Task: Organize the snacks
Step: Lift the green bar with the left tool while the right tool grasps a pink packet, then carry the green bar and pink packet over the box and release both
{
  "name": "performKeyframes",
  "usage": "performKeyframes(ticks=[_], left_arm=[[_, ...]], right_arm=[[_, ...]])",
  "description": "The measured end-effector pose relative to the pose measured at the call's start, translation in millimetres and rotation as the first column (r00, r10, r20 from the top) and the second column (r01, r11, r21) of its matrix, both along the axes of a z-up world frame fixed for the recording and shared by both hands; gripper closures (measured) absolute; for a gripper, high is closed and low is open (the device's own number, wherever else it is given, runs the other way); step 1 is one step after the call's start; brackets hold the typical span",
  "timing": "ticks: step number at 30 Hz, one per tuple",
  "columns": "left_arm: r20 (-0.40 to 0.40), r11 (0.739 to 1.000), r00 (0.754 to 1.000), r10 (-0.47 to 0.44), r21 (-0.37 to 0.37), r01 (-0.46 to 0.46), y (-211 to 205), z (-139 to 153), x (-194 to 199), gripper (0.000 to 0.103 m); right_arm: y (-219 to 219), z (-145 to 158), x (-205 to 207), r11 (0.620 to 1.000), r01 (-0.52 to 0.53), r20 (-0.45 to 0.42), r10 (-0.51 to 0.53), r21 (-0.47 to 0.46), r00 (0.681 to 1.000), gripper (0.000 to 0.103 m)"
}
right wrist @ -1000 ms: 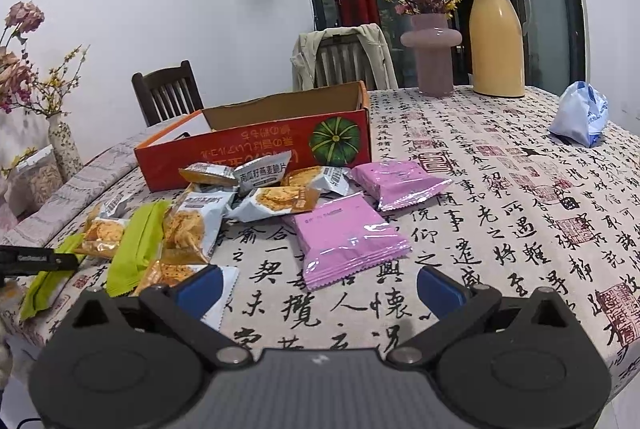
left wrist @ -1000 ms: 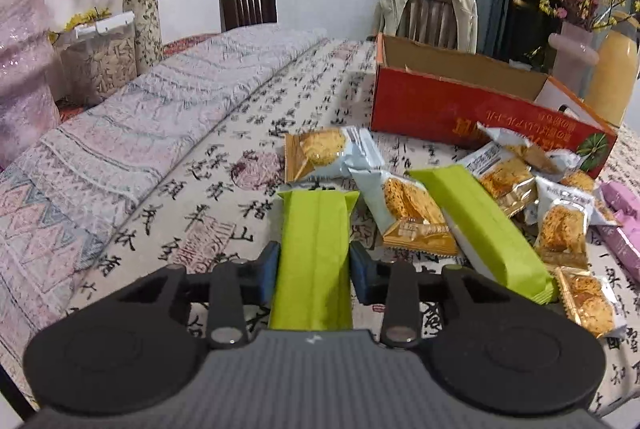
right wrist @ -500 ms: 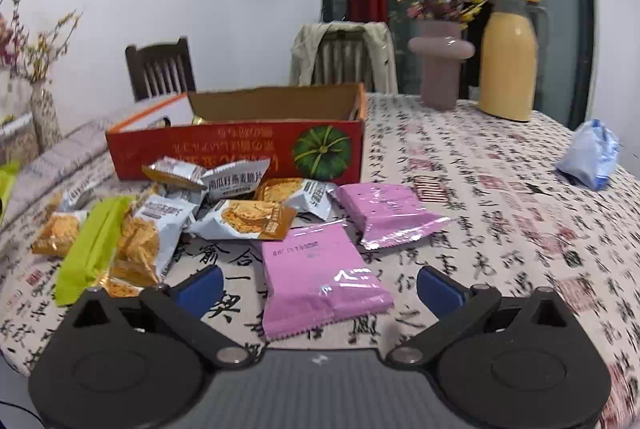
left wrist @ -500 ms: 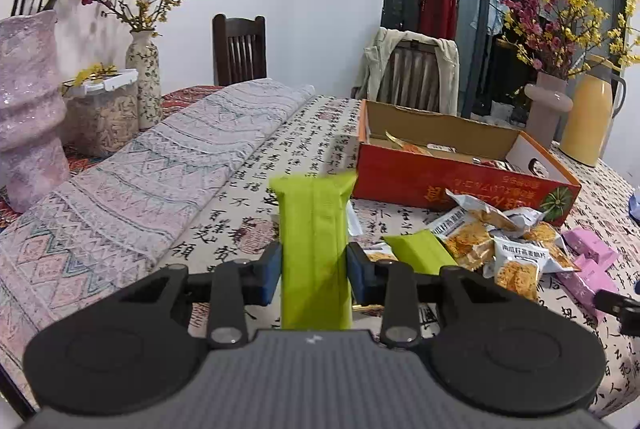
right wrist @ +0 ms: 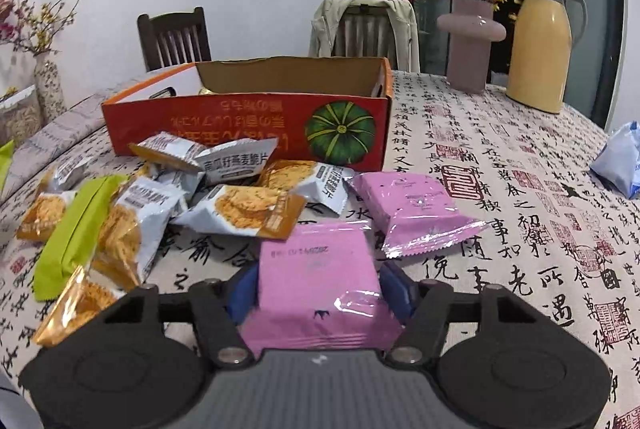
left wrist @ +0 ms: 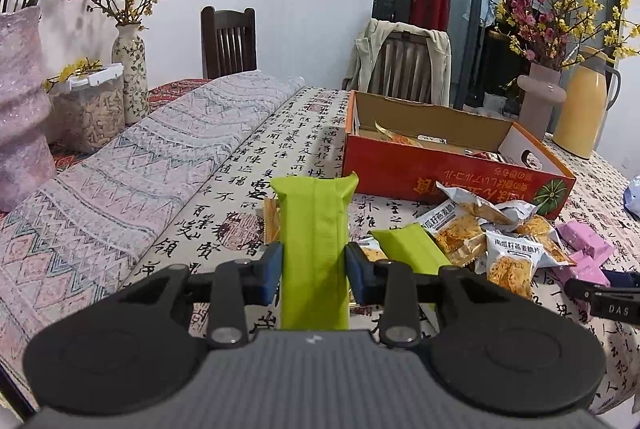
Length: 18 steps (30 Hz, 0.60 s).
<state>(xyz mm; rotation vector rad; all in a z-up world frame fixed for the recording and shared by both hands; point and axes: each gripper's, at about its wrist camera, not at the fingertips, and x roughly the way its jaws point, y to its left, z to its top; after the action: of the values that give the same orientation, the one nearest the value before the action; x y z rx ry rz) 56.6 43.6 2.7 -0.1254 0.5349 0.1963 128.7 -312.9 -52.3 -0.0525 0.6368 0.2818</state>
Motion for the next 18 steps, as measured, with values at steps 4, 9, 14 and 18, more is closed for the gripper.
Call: performKeyframes(ticks=[4,9,14,18], left_arm=[[0.001,1.0,1.0,-0.008,0.001,0.008,-1.8,2.0,1.3,0.068],[0.012,1.0,1.0,-0.021,0.006,0.021,-6.1,7.0,1.2,0.068],[0.027,0.999,0.999,-0.034,0.015,0.034,-11.3,15.1,1.6,0.068],[0.037,0.999,0.998,-0.045,0.019,0.044,-15.5,21.8,4.7,0.068]], right_arm=[[-1.8,1.4,-11.6,1.0,0.004,0.017,-0.005,0.007,1.0,0.042],[-7.8,5.2,-31.9,0.999,0.017,0.054,-0.019,0.036,0.998,0.042],[-13.8,16.7,-46.3,0.998,0.025,0.098,-0.031,0.058,0.995,0.042],[-14.8,30.4,-49.5,0.998,0.025,0.136,-0.033,0.063,0.99,0.042]])
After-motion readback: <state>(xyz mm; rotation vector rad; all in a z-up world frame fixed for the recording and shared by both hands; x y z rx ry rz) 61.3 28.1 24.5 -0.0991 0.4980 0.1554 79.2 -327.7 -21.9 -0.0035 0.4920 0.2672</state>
